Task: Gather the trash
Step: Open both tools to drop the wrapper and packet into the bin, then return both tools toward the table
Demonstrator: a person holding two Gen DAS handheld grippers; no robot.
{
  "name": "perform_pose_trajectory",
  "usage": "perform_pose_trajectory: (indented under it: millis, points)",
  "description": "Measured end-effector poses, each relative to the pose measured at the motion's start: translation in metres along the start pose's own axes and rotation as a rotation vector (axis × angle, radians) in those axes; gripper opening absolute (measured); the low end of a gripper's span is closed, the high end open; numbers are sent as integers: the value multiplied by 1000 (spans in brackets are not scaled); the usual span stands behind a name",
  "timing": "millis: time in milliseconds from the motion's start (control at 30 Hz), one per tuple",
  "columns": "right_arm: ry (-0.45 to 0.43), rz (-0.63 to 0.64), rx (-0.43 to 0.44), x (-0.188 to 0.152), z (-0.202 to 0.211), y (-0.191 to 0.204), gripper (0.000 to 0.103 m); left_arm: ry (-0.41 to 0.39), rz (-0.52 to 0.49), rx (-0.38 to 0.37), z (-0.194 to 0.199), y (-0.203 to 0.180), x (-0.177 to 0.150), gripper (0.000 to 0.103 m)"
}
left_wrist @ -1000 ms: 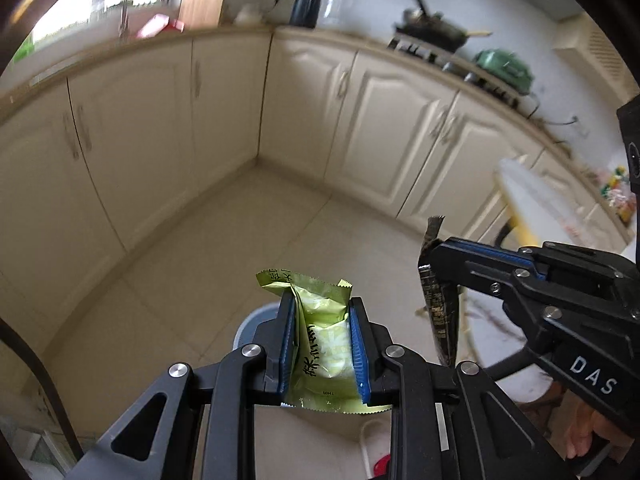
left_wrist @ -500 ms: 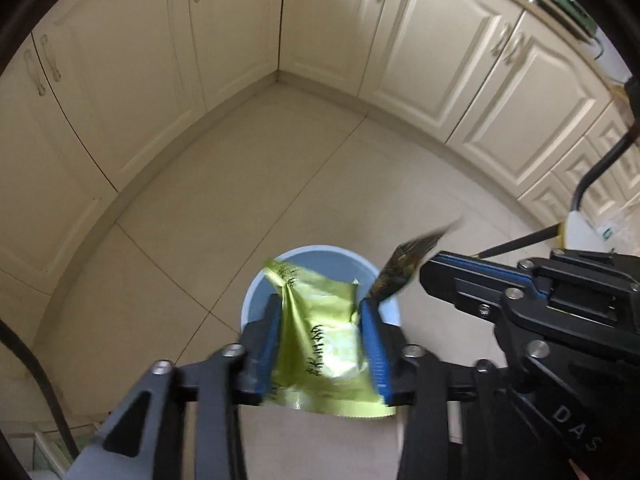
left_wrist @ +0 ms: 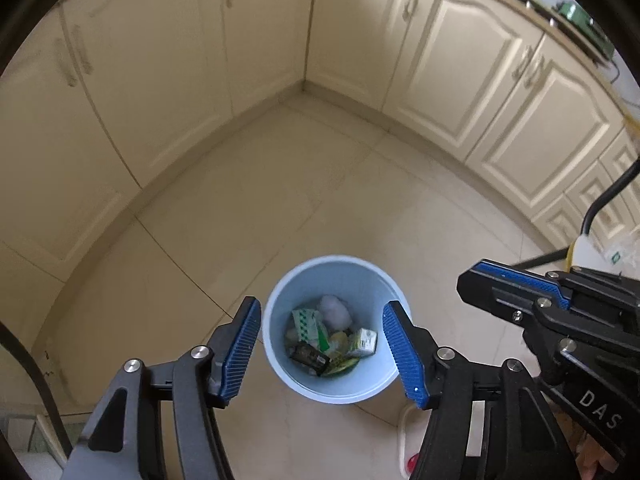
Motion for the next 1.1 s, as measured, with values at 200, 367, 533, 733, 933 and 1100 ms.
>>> perform_pose_trajectory:
  millis: [200, 367, 533, 733, 933, 1100]
  points:
    - [-101, -17, -57, 0, 70, 13, 50, -129, 13, 78, 71, -27, -13, 71]
    - [-189, -7, -106, -13, 139, 29, 70, -265, 3, 136, 141, -55, -34, 78]
    - [-303, -14, -145, -30, 214, 40, 79, -380, -35, 132, 197, -115, -62, 78]
    - [-471, -40, -224, -63, 317, 39, 94, -554, -100, 92, 274, -196, -131, 80]
    - [-646, -89, -308, -108, 414, 34, 103, -733, -194, 75, 334, -255, -218, 88]
    - [-754, -139, -365, -154, 475, 24, 103, -831, -251, 64, 352, -295, -292, 89]
Point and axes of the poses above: each gripper's, at about its wrist camera, not at the fingertips, and z roughly against the way its jaws point, y to its left, x to its top, the point moved 1 cm from there along -z, roughly the way its jaws point, and after that the axes turned 13 degrees about -x, right-handed, at the moved point
